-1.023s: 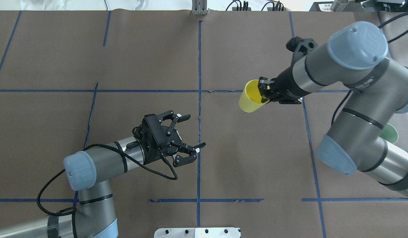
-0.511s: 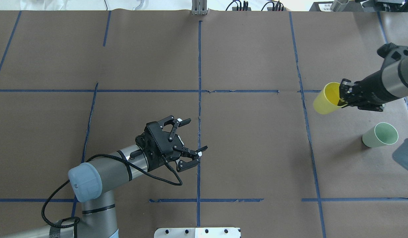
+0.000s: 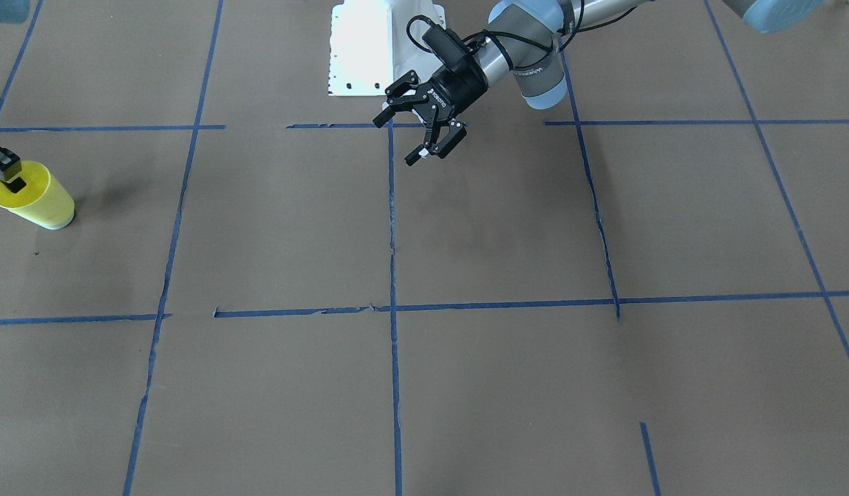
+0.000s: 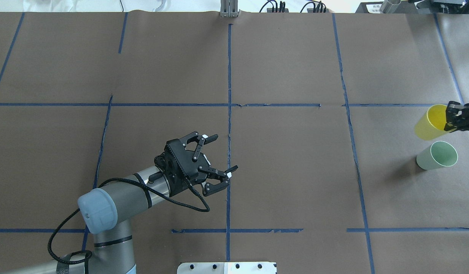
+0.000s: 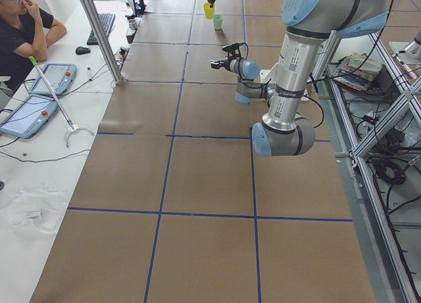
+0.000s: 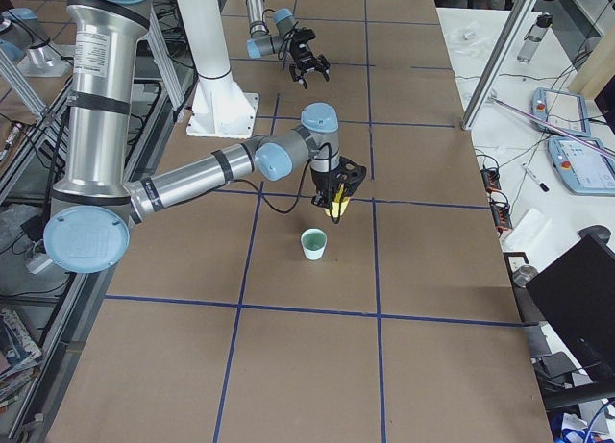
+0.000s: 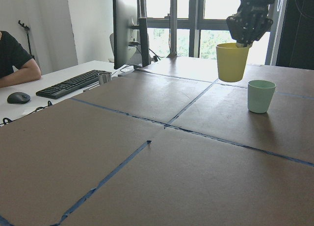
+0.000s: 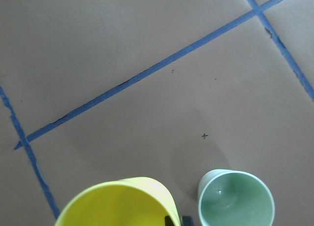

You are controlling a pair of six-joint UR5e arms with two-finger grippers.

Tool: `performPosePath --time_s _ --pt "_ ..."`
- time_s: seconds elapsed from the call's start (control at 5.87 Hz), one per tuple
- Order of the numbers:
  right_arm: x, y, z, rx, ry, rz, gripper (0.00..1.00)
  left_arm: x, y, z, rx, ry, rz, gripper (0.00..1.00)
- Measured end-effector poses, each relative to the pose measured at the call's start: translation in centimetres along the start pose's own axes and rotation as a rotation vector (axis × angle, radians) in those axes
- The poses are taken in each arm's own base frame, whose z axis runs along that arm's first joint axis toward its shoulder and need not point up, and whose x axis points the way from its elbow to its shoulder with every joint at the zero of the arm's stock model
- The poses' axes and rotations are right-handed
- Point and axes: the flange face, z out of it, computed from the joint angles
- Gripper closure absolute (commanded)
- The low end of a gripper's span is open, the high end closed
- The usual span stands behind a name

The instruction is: Transfer and stack yellow cup on green cup

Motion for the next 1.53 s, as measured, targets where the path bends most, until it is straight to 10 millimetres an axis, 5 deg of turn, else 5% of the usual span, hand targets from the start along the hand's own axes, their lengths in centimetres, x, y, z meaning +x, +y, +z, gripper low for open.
performPosePath --time_s 0.51,1.53 --pt "4.2 0.1 0.8 -0.054 0.03 -0.07 1.0 -0.5 -0.4 -0.1 0.017 -0.043 -0.006 0.0" --pt "5.7 0.0 2.6 -0.097 0.055 -0.064 0.99 -0.7 -0.3 -0.2 0.016 -0.049 -0.024 0.0"
